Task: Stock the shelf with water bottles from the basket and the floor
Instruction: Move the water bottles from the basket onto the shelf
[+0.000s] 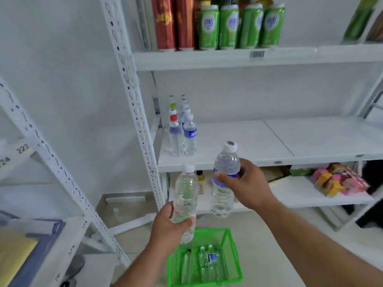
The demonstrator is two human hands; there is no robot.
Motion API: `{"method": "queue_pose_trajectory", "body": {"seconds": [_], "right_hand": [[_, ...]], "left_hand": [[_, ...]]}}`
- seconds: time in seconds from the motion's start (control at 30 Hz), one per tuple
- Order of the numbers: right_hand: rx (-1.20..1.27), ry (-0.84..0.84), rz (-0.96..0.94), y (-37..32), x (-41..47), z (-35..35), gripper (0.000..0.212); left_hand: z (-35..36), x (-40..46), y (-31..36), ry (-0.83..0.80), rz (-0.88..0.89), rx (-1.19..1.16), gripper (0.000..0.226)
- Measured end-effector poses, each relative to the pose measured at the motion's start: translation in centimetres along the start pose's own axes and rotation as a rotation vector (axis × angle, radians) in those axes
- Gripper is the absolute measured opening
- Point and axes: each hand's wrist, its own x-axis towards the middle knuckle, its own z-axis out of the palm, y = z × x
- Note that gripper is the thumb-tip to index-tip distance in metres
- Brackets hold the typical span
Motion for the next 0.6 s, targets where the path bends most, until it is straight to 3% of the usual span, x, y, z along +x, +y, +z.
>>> {"method": "queue_pose_trajectory", "body": {"seconds": [0.3,0.6], "right_hand": [[0.019,0.04,-0.043,-1.3,-0.3,-5.9,0.053],[0.039,-0.031,-0.076,1.5,3.9,-12.3,0.052]], "left_hand": [[4.7,-0.3,5.6,0.05,0.104,0.002,0.042],[11.6,1.5,9.8,0.089,0.117,-0.001,0.039]]}}
